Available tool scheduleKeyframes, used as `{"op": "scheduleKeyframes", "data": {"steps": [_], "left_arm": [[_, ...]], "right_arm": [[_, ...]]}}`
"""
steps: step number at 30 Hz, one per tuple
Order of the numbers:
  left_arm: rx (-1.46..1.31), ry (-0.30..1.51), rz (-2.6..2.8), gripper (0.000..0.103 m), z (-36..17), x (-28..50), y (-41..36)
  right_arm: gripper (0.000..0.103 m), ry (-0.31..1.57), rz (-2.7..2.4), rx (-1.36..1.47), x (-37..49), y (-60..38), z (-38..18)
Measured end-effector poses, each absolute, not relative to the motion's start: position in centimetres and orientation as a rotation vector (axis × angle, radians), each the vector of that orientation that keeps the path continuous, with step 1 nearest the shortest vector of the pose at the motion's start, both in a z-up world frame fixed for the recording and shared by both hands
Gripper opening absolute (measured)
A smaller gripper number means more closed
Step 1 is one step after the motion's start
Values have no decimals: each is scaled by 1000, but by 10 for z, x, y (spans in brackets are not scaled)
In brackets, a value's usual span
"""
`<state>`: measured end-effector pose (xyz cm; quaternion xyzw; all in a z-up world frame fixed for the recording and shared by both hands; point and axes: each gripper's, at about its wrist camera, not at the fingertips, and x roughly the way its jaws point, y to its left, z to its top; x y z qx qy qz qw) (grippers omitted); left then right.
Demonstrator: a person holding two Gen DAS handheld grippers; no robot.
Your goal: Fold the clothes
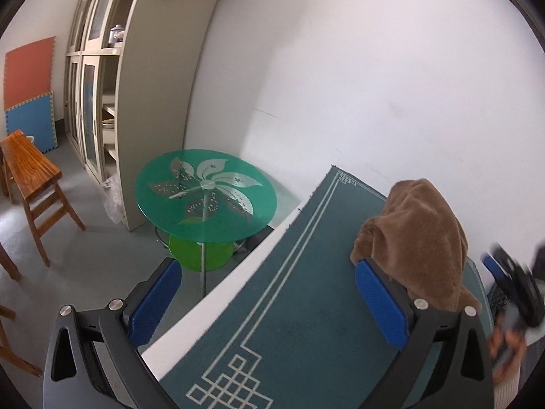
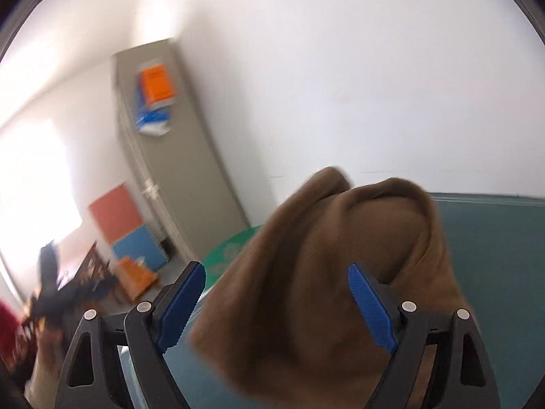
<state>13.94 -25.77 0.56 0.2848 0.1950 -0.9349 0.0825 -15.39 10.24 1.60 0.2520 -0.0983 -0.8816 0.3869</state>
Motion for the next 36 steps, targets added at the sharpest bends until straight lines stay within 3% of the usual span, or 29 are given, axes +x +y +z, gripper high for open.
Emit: {"op": "scheduleKeyframes", "data": {"steps": [7, 15, 21, 29, 36], "left_arm": [[814, 519, -2803, 103, 11, 160, -254], [858, 544, -2799, 103, 2, 152, -250], [914, 464, -2841, 103, -3, 144, -227], [954, 486, -2845, 103, -8, 143, -214], [916, 504, -2846, 103, 4, 150, -216]], "right_arm": [[88, -416, -1995, 843, -208, 64, -4], [89, -200, -1779, 760, -117, 23, 6], [89, -97, -1702, 738, -47, 4, 6], [89, 68, -1682, 762, 42, -21, -26], [89, 39, -1717, 812, 54, -30, -37]]}}
